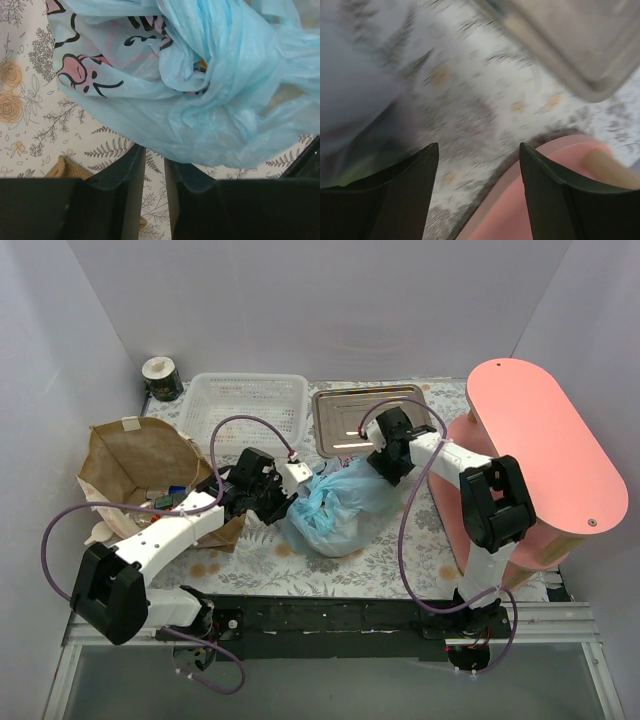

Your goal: Untie the knot of the grocery bags and take out the mixed food

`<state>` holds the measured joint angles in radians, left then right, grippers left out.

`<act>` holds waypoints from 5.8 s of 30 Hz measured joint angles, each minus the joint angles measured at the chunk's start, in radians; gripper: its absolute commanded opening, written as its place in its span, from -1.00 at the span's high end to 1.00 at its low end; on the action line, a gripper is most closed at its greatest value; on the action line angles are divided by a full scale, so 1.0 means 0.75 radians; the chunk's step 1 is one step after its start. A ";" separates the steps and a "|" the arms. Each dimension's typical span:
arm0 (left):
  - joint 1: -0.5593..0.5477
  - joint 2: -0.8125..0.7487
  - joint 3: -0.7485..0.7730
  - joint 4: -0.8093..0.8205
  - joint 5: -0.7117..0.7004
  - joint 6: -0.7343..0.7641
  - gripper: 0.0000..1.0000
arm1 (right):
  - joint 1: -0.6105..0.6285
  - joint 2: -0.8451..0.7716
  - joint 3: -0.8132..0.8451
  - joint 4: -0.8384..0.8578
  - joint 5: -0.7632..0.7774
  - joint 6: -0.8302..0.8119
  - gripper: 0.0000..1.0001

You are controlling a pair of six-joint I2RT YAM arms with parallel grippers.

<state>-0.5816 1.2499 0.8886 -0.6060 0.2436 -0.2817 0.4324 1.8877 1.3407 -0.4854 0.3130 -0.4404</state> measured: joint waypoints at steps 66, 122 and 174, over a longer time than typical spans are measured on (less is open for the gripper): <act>0.294 0.221 0.440 -0.059 0.367 -0.048 -0.50 | 0.022 -0.132 0.479 -0.319 -1.440 0.046 -0.34; 0.314 -0.419 0.280 -0.122 0.108 -0.386 -0.48 | -0.178 -0.519 0.275 -0.400 -1.528 0.335 -0.54; 0.245 0.054 0.350 0.105 0.200 -0.350 0.93 | 0.430 -1.033 -0.858 0.360 -0.775 0.317 0.97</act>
<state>-0.3977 1.2903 1.1511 -0.5270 0.3935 -0.5442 0.7551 1.1130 0.6971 -0.2153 -0.2684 -0.2024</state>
